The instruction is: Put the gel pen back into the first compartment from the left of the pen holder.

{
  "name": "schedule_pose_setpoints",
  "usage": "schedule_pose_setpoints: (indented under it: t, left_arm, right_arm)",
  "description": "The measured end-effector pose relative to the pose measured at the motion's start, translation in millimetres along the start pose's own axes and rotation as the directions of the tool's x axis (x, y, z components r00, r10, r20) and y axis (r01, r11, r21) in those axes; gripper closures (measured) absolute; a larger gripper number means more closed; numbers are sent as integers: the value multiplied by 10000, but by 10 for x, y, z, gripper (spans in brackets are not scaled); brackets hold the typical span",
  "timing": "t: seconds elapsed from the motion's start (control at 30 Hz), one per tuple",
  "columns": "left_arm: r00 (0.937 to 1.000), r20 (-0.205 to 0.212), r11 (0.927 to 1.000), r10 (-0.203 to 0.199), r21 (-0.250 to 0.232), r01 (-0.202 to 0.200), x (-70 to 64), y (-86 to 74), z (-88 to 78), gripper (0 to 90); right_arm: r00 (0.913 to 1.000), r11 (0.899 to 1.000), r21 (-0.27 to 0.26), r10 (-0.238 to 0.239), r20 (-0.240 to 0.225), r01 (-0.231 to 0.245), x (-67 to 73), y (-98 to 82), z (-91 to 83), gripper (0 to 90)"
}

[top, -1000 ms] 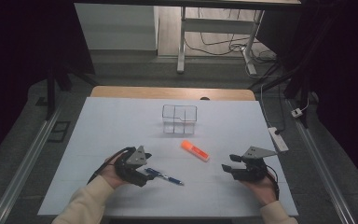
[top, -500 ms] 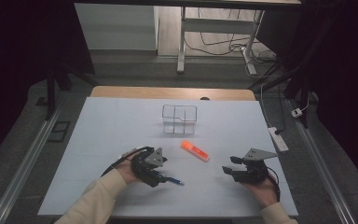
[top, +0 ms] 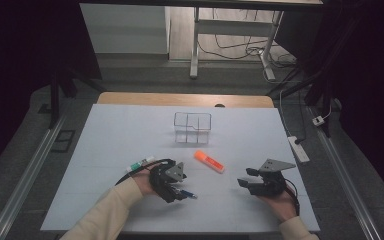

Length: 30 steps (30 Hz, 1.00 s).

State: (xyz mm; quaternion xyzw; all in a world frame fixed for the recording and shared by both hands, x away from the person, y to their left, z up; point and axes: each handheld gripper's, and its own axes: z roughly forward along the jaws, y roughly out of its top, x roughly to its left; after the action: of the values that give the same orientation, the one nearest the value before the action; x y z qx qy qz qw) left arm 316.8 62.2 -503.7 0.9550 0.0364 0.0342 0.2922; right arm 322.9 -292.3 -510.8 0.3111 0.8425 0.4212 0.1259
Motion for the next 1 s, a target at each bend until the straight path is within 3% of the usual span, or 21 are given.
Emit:
schedule_pose_setpoints:
  t: [0.37,0.53,0.67,0.77,1.0]
  left_arm:
    - [9984,316,9973,466,552,-483,9,68,159,411]
    - [9950,393,9924,922,787,-951,6,89,191,513]
    - [9920,596,9905,1115,744,-1158,-5,97,194,591]
    - [9891,861,9893,1193,743,-1258,-4,96,195,698]
    - [9874,934,9881,1275,741,-1346,-5,93,192,762]
  right_arm:
    - [10000,10000,63,28,-22,-28,-16,-5,18,410]
    - [10000,10000,28,55,-23,-55,-21,-4,12,410]
    - [10000,10000,59,47,-35,-47,-20,-5,20,410]
    - [10000,10000,24,55,-43,-55,-19,-6,19,410]
    - [10000,10000,24,39,-44,-39,-19,-6,18,410]
